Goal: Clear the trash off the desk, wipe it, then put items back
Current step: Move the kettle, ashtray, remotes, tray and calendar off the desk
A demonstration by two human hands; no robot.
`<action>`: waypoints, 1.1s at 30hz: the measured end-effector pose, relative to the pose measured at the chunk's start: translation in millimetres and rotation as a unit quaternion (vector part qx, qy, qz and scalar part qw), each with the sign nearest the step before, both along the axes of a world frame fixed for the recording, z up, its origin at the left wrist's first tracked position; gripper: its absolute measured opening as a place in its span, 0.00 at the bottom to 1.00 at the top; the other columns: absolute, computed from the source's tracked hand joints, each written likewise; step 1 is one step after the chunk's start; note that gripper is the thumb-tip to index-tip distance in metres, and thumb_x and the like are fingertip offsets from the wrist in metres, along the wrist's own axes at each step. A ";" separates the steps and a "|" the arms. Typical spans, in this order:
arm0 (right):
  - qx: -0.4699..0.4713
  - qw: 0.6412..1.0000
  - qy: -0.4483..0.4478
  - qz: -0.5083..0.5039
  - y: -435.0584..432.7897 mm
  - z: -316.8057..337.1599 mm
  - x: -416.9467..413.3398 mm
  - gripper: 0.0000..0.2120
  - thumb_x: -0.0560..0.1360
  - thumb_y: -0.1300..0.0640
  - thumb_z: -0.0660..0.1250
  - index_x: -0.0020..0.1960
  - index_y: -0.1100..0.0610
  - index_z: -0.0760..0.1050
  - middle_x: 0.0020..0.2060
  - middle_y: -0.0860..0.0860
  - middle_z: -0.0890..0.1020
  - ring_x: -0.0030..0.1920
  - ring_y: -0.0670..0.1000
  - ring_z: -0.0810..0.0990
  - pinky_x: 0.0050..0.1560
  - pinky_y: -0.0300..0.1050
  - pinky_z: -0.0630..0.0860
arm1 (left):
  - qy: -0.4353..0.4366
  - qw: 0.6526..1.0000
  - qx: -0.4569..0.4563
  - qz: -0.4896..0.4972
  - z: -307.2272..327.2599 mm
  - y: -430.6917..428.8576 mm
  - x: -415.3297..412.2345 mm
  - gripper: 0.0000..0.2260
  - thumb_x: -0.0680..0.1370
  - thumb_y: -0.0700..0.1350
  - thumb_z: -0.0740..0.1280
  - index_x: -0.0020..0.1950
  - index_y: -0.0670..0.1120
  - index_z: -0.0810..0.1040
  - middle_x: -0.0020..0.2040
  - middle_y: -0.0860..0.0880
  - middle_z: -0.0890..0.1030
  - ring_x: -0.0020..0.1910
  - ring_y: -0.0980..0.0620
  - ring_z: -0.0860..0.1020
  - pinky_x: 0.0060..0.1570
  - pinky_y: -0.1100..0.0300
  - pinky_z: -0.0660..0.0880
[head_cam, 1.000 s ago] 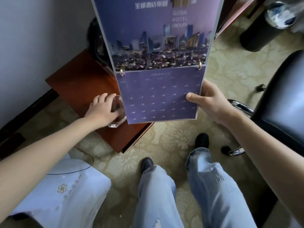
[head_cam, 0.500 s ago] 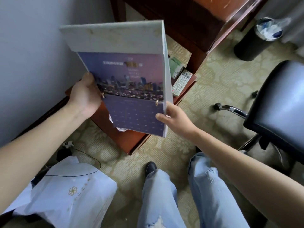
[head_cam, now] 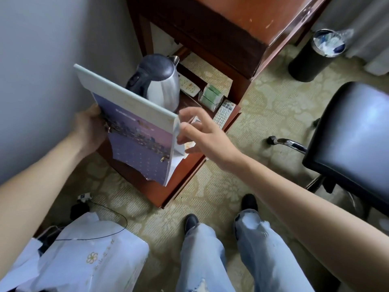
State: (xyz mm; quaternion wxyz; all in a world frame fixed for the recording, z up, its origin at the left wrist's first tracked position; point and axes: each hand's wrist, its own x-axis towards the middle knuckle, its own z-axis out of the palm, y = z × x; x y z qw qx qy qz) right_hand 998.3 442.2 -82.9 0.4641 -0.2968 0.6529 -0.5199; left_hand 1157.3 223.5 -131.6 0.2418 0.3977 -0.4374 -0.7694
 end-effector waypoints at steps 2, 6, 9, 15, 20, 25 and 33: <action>0.037 0.999 0.012 0.031 -2.4 -3.8 3.8 0.11 0.78 0.53 0.61 0.59 0.53 0.72 0.43 0.52 0.81 0.46 0.50 0.81 0.47 0.50 0.79 | -0.030 0.999 -0.005 -0.016 4.5 -0.7 -4.6 0.17 0.76 0.45 0.56 0.41 0.48 0.85 0.40 0.54 0.85 0.47 0.56 0.81 0.48 0.62 0.74; 0.068 0.994 -0.015 0.088 -11.3 -8.5 17.0 0.15 0.79 0.53 0.61 0.65 0.53 0.68 0.49 0.52 0.81 0.52 0.50 0.81 0.47 0.48 0.79 | -0.046 0.999 -0.013 0.007 10.9 -5.1 -13.0 0.17 0.80 0.44 0.54 0.38 0.49 0.80 0.30 0.56 0.80 0.30 0.60 0.78 0.33 0.67 0.75; 0.075 0.993 -0.021 0.089 -22.9 -8.1 22.5 0.17 0.79 0.52 0.60 0.67 0.53 0.67 0.53 0.52 0.80 0.54 0.49 0.80 0.50 0.48 0.78 | -0.091 0.993 -0.037 0.073 10.5 -20.6 -12.1 0.16 0.81 0.43 0.52 0.39 0.51 0.75 0.31 0.55 0.76 0.26 0.61 0.74 0.36 0.66 0.71; 0.093 0.994 -0.030 0.056 -40.8 -11.7 27.7 0.16 0.78 0.50 0.59 0.65 0.51 0.69 0.55 0.50 0.79 0.55 0.50 0.79 0.55 0.52 0.78 | -0.149 0.985 -0.061 0.061 22.4 -25.7 -10.8 0.12 0.82 0.45 0.52 0.43 0.51 0.72 0.33 0.58 0.80 0.31 0.65 0.77 0.36 0.66 0.73; 0.108 0.992 0.015 0.060 -50.8 -8.7 31.3 0.15 0.78 0.51 0.60 0.63 0.52 0.70 0.52 0.53 0.81 0.50 0.53 0.81 0.52 0.51 0.77 | -0.138 0.979 -0.089 0.124 49.9 -34.2 -11.7 0.10 0.81 0.48 0.55 0.43 0.52 0.73 0.36 0.59 0.80 0.36 0.64 0.78 0.35 0.67 0.72; 0.140 0.983 0.094 0.075 -61.8 -7.4 28.7 0.12 0.77 0.55 0.60 0.59 0.52 0.72 0.49 0.53 0.82 0.48 0.53 0.80 0.50 0.51 0.77 | -0.212 0.948 -0.222 0.082 62.1 -45.0 -8.7 0.09 0.76 0.46 0.61 0.55 0.53 0.74 0.54 0.53 0.76 0.55 0.56 0.74 0.53 0.60 0.70; 0.120 0.892 0.408 0.153 -51.1 26.4 2.4 0.10 0.78 0.57 0.57 0.55 0.55 0.75 0.48 0.50 0.80 0.42 0.50 0.76 0.42 0.47 0.76 | -0.315 0.773 -0.548 -0.061 117.3 -22.4 -24.3 0.14 0.76 0.40 0.59 0.56 0.46 0.80 0.57 0.48 0.78 0.59 0.48 0.68 0.56 0.64 0.62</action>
